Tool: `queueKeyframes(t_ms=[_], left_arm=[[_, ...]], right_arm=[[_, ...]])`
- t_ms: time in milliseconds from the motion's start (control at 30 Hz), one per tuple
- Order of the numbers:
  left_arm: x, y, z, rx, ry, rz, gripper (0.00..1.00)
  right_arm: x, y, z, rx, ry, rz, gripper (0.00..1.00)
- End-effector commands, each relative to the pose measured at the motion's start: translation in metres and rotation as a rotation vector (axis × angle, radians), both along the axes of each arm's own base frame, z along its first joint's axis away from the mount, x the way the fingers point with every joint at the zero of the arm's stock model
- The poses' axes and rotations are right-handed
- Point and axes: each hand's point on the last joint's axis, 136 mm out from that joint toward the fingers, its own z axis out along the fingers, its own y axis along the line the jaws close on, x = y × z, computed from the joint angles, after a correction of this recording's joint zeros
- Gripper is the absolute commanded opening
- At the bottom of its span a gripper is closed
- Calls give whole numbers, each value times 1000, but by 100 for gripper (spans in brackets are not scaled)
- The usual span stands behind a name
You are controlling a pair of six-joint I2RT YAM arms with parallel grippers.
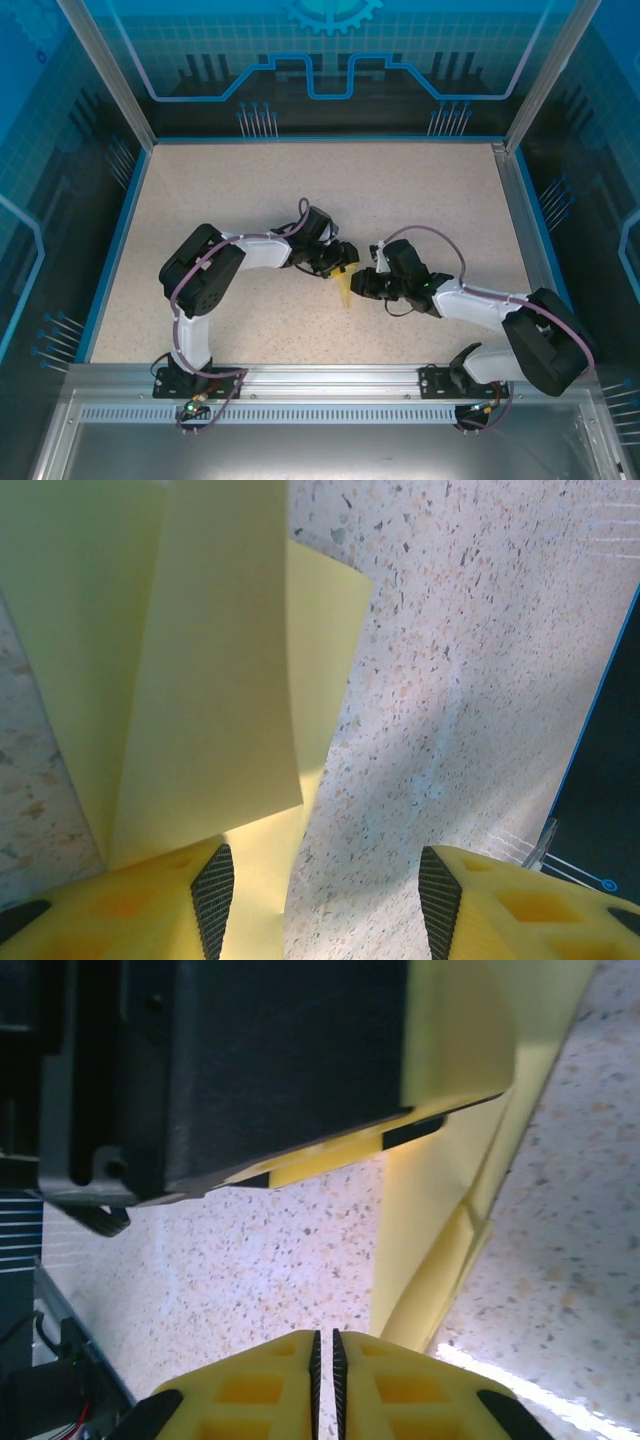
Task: Fold a paper plane with a square sheet of paper (pick it up from the middle)
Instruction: Fold the wing for the fifth time at the center of the table.
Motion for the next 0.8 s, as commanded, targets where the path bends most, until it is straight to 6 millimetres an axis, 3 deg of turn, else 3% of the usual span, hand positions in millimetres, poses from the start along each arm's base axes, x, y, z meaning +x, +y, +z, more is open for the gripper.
queueKeyframes(t_ms=[0, 300, 633, 767], left_arm=[[-11, 3, -20, 38, 50, -30, 56], [-12, 4, -21, 41, 53, -30, 56], [-12, 5, -21, 44, 52, -32, 56], [-13, 5, -21, 44, 53, -32, 56]], right_arm=[[-4, 15, 4, 60, 18, 40, 13], [4, 36, -13, 89, 72, 60, 11], [1, 31, -29, 24, 110, 60, 12], [-7, 23, -45, -3, 146, 49, 12]])
